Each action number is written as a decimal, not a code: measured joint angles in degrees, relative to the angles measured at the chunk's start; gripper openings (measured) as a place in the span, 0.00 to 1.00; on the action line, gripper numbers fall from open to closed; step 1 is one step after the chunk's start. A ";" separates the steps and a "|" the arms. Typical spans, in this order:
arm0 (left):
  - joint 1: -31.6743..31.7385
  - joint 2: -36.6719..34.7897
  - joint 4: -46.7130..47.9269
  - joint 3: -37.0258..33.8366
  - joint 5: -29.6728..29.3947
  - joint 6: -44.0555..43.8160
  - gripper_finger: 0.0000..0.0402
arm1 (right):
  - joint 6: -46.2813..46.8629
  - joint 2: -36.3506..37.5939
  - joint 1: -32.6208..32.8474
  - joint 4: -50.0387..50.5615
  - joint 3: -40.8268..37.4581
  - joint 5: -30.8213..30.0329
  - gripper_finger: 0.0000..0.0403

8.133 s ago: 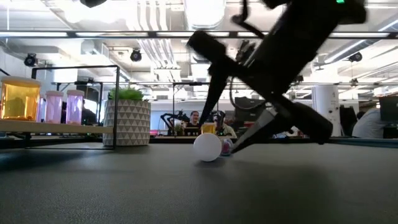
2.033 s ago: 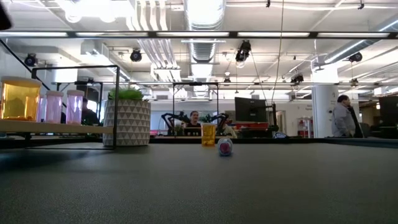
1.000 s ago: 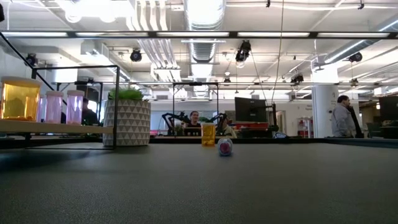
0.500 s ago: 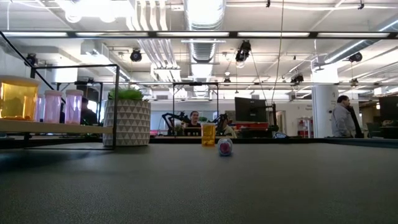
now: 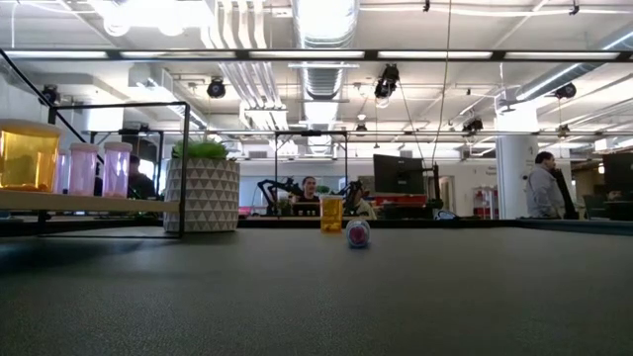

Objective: Pick and place medicine bottles onto shelf by color
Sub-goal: Put the white plastic pill bottle on the shelf aligned with the other white pill bottles, then put the blue pill bottle on the shelf aligned with the other blue pill bottles

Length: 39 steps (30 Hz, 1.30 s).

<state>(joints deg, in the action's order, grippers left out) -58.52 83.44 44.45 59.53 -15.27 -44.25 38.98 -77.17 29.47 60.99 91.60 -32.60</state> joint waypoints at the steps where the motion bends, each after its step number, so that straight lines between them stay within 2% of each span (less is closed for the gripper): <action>1: 0.00 0.00 0.00 -0.01 0.01 0.00 0.32 | 0.00 0.00 0.00 0.02 0.02 0.00 0.70; 17: 0.00 -0.35 1.25 0.01 0.18 -0.43 0.50 | 0.00 0.00 0.00 0.00 0.01 0.00 0.70; 24: 0.02 -3.68 3.16 0.12 0.12 -0.48 0.57 | 0.00 0.00 0.00 0.02 0.00 0.00 0.70; 30: 0.90 -7.95 4.67 0.41 -0.24 -0.40 0.58 | 0.02 0.00 0.00 0.00 0.00 -0.01 0.70; 39: 6.05 -14.53 4.48 0.34 -10.78 -0.13 0.58 | 0.02 0.00 0.00 0.00 0.00 -0.02 0.70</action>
<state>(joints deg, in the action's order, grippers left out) -52.47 68.91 48.93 59.88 -26.05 -44.37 39.00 -77.17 29.47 60.99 91.59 -32.62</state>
